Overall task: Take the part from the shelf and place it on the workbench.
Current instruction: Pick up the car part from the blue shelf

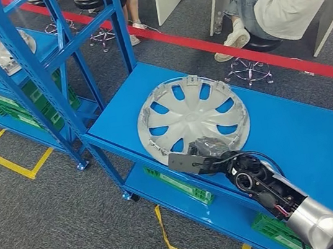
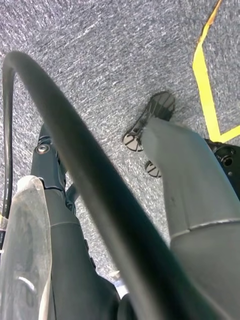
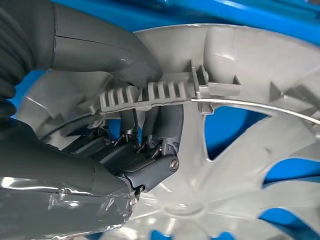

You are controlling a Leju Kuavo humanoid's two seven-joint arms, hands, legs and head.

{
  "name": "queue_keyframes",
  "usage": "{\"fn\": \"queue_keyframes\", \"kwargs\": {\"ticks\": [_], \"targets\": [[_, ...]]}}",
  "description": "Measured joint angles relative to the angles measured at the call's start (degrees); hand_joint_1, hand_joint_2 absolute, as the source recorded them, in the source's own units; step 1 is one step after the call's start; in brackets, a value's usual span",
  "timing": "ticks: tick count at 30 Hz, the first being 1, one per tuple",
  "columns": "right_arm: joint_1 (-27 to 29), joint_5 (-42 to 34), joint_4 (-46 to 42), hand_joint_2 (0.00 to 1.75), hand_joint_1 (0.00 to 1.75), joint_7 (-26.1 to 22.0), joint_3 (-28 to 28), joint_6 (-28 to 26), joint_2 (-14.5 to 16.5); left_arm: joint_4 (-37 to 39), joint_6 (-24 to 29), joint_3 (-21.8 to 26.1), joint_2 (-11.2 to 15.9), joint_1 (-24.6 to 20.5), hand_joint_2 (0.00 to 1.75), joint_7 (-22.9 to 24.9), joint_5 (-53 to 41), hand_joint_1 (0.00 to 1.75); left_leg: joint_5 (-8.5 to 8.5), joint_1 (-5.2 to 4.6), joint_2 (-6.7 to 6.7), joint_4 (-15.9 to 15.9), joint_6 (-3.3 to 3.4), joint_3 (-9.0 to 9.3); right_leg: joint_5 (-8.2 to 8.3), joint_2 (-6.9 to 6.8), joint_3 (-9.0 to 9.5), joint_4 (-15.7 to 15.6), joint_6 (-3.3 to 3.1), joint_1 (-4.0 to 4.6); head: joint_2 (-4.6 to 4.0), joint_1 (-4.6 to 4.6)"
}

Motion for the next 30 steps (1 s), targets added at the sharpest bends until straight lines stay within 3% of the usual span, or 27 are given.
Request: {"fn": "queue_keyframes", "kwargs": {"ticks": [17, 23, 30], "targets": [[0.08, -0.01, -0.12, 1.75, 1.71, -0.58, 0.07, -1.83, 0.01, 0.0, 0.59, 0.0, 0.0, 0.01, 1.75, -0.1, 1.38, 0.0, 0.0, 0.0, -0.01, 0.0, 0.0, 0.0, 0.0, -0.02, 0.01, 0.0, 0.0, 0.0, 0.0, -0.02], [1.06, -3.23, -1.71, 1.75, 1.71, -4.94, -1.25, -7.85, 0.02, 0.0, 0.98, 0.01, 0.0, 0.03, 1.75, -0.45, 1.93, 0.0, 0.0, 0.0, -0.02, 0.0, 0.0, 0.0, 0.0, -0.02, 0.01, 0.0, 0.0, 0.0, 0.0, 0.03], [1.85, -5.58, -3.27, 1.75, 1.71, -7.64, -2.86, -9.99, 0.02, 0.0, 1.14, 0.02, -0.01, 0.04, 1.75, -0.71, 2.0, 0.0, 0.0, 0.0, -0.01, 0.0, 0.0, 0.0, 0.0, -0.02, 0.0, 0.0, 0.0, 0.0, 0.0, 0.05]]}}
